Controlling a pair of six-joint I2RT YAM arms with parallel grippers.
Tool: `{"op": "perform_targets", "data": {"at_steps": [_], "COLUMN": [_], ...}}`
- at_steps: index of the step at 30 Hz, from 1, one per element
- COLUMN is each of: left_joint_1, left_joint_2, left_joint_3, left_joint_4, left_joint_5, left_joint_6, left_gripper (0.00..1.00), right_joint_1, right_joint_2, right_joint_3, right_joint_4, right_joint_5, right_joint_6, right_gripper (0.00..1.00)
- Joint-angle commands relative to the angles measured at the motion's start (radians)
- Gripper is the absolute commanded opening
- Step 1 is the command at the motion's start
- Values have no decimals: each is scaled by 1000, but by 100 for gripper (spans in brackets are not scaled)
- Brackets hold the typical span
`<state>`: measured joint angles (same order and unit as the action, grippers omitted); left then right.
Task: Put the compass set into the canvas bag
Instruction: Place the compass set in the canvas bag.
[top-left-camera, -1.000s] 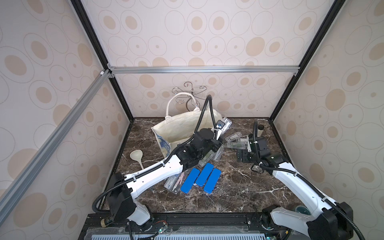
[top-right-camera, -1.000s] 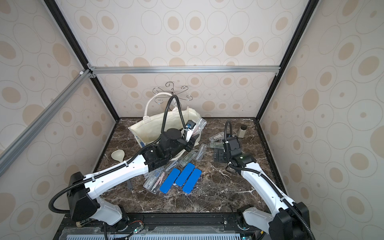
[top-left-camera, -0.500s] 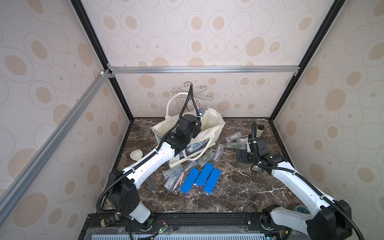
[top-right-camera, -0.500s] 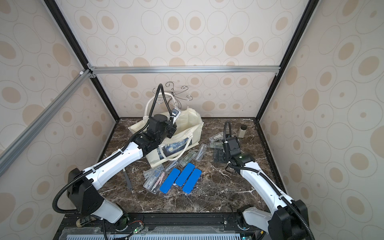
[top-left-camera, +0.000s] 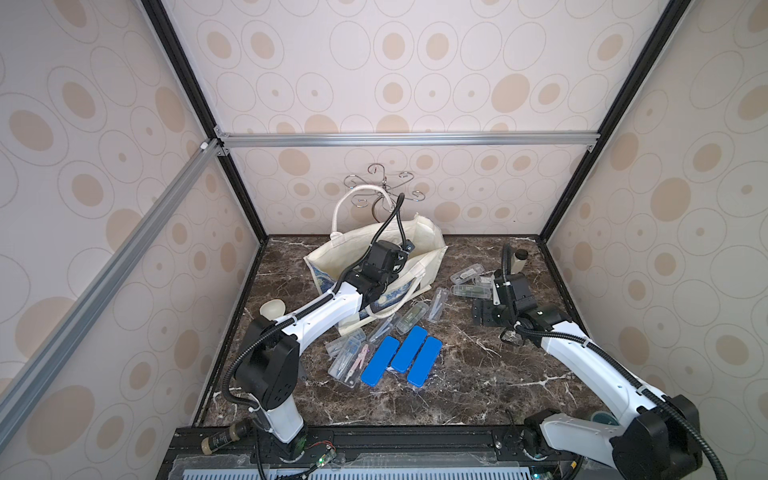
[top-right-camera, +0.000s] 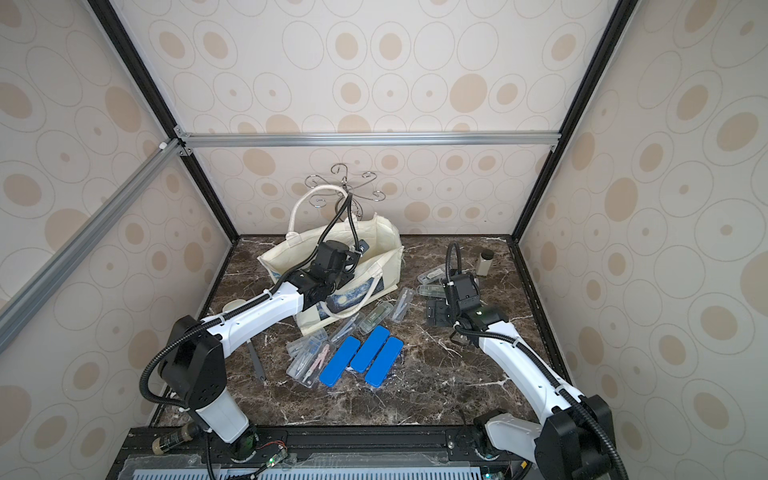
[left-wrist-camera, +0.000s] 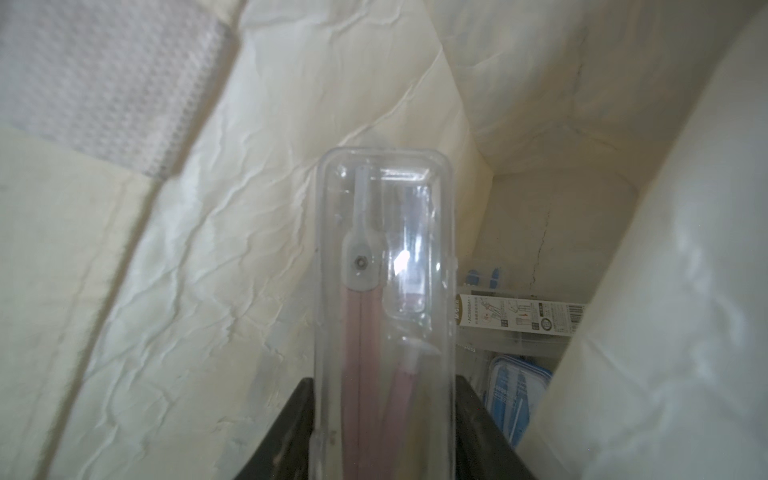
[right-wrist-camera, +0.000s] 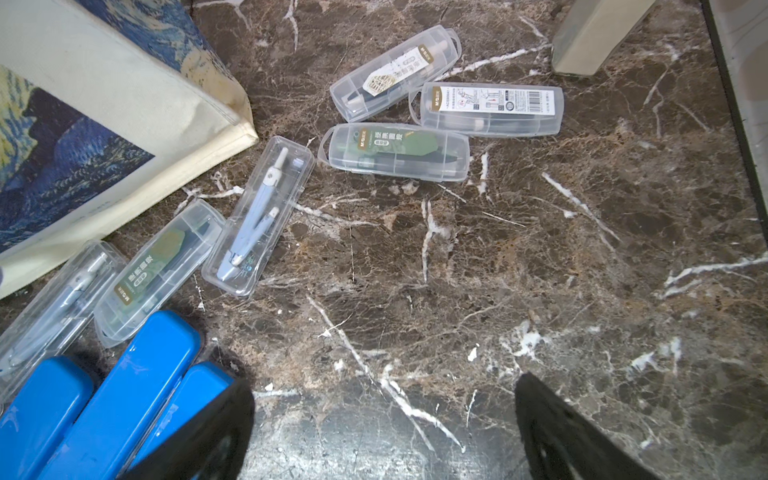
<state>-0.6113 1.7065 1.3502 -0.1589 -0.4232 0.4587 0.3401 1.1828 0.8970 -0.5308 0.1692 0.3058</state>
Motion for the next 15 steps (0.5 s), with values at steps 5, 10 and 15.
{"op": "perform_targets", "data": {"at_steps": [5, 10, 15], "left_joint_1": [10, 11, 12], "left_joint_2": [13, 10, 2], "left_joint_3": [29, 32, 35], "left_joint_4": [-1, 1, 3], "left_joint_5": [-43, -52, -55], "left_joint_6": [36, 32, 25], "left_gripper": [43, 50, 55], "right_joint_1": [-9, -9, -9], "right_joint_2": [14, 16, 13], "right_joint_3": [17, 16, 13], "right_joint_4": [-9, -10, -10], "right_joint_5": [-4, -8, -8], "right_joint_6": [1, 4, 6], "right_gripper": [100, 100, 100]}}
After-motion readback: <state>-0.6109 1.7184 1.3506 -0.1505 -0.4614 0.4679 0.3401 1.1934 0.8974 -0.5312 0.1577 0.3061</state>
